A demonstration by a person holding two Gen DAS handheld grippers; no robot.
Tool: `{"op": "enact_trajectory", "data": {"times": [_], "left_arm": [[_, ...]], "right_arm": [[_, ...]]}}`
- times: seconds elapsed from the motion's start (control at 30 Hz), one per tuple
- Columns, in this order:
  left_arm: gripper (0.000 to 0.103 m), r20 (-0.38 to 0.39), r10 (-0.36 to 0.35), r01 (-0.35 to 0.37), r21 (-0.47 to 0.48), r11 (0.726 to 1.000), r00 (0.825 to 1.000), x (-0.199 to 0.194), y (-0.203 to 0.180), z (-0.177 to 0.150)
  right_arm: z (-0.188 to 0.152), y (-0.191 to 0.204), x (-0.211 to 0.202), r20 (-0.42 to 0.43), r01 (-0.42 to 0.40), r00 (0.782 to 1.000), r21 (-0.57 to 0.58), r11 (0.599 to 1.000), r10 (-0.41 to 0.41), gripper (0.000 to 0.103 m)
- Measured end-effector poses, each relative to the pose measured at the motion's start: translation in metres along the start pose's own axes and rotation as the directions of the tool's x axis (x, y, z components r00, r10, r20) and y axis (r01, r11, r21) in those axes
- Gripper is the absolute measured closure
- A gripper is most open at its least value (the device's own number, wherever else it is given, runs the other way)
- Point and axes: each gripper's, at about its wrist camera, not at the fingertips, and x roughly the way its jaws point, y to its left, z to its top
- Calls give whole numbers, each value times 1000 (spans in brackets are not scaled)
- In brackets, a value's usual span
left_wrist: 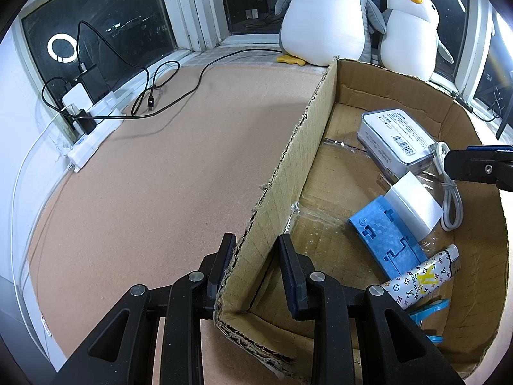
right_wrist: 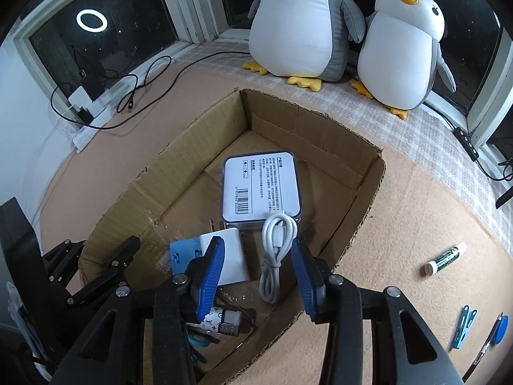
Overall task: Organize rigid objects
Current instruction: 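Move the right gripper to the blue clothespin and grasp it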
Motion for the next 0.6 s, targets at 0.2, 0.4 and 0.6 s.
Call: {"op": "enact_trajectory", "data": {"times": [0.2, 0.4, 0.6], "left_arm": [[75, 0, 0, 0, 0, 1000, 1000, 0, 0, 0], [75, 0, 0, 0, 0, 1000, 1000, 0, 0, 0], [75, 1, 2, -2, 2, 1000, 1000, 0, 0, 0]], "right_arm": [[-2, 1, -8, 12, -6, 1000, -1, 1000, 6, 63], [-8, -8, -32, 57, -1, 998, 12, 1000, 1, 63], [-18, -28, -55, 90, 43, 995, 23, 999, -45, 63]]}}
